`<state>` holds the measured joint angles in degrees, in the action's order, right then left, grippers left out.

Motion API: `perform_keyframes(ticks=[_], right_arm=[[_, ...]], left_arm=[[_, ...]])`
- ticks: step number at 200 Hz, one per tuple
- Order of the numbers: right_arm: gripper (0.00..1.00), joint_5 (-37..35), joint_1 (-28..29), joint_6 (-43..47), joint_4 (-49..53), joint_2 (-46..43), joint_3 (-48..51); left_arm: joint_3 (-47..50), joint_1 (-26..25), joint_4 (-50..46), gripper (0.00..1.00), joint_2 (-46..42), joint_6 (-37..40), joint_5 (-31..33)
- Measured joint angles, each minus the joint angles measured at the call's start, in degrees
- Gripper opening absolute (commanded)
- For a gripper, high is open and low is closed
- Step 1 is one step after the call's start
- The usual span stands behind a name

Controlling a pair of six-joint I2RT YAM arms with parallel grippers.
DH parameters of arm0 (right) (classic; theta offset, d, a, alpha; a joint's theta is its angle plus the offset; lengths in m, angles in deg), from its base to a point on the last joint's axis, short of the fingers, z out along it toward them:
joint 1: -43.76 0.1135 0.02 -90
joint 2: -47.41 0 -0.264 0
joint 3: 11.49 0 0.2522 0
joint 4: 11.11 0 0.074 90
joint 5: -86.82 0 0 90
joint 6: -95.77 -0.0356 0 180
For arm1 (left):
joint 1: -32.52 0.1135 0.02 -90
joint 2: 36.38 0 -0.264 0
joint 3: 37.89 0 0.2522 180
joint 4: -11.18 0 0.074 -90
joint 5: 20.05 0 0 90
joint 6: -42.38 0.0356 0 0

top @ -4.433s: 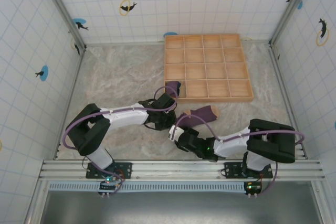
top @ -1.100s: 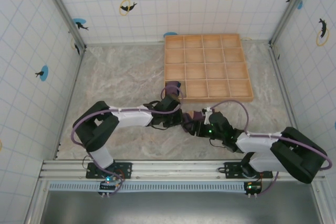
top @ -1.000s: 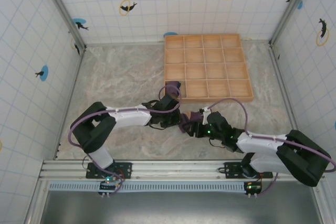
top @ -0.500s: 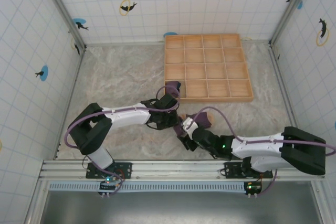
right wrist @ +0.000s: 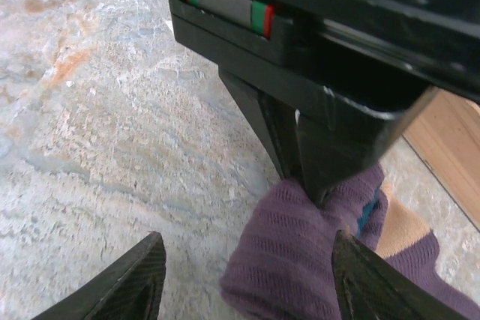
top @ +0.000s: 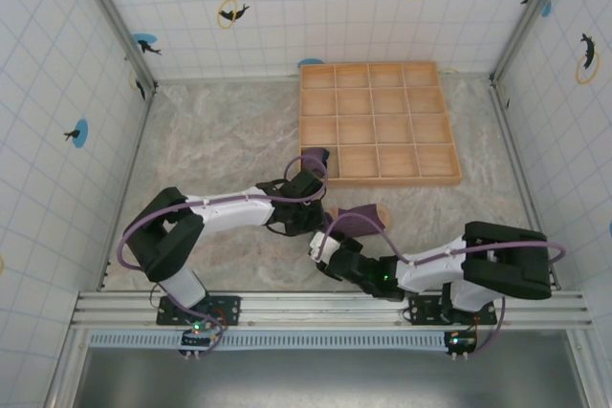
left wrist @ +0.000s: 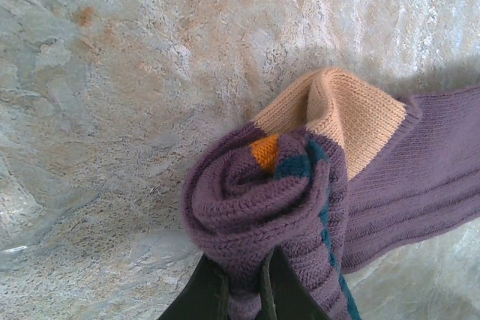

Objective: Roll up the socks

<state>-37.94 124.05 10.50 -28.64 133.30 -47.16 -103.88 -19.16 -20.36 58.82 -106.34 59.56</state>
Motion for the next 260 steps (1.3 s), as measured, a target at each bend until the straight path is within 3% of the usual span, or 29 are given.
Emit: perform_keyframes(ticks=[157, 173, 200, 207, 217, 226, 236, 260], right_arm=[[0.46, -5.8, -1.3, -3.8, -2.8, 8.1, -1.0], [0.38, -5.8, -1.4, -4.6, -2.7, 8.3, -1.0], [0.12, -5.7, -2.0, -6.1, -2.6, 8.3, -1.2], [0.07, -5.6, -2.2, -6.5, -2.6, 8.3, -1.2], [0.02, -5.2, -2.6, -7.5, -2.8, 8.3, -1.2], [0.0, -4.3, -3.0, -7.7, -2.7, 8.1, -1.2], [0.0, -2.9, -3.8, -8.5, -3.0, 7.5, -0.9], [0.0, 3.0, -6.8, -10.5, -4.3, 4.6, 1.3]], left_arm=[[1.5, 0.9, 0.8, 0.0, -1.1, -0.2, -2.4], [1.7, 1.1, 1.2, 0.0, -1.2, -0.2, -2.6], [1.9, 1.3, 2.0, 0.0, -1.2, -0.9, -2.8], [2.0, 1.4, 2.1, 0.11, -1.2, -1.1, -2.9], [2.3, 1.6, 2.8, 0.4, -1.4, -1.5, -2.8], [3.0, 1.9, 3.5, 0.56, -1.7, -1.7, -2.9], [4.0, 1.9, 3.8, 0.66, -2.4, -2.0, -2.8], [5.4, 1.9, 3.8, 0.73, -3.8, -2.7, -3.0]])
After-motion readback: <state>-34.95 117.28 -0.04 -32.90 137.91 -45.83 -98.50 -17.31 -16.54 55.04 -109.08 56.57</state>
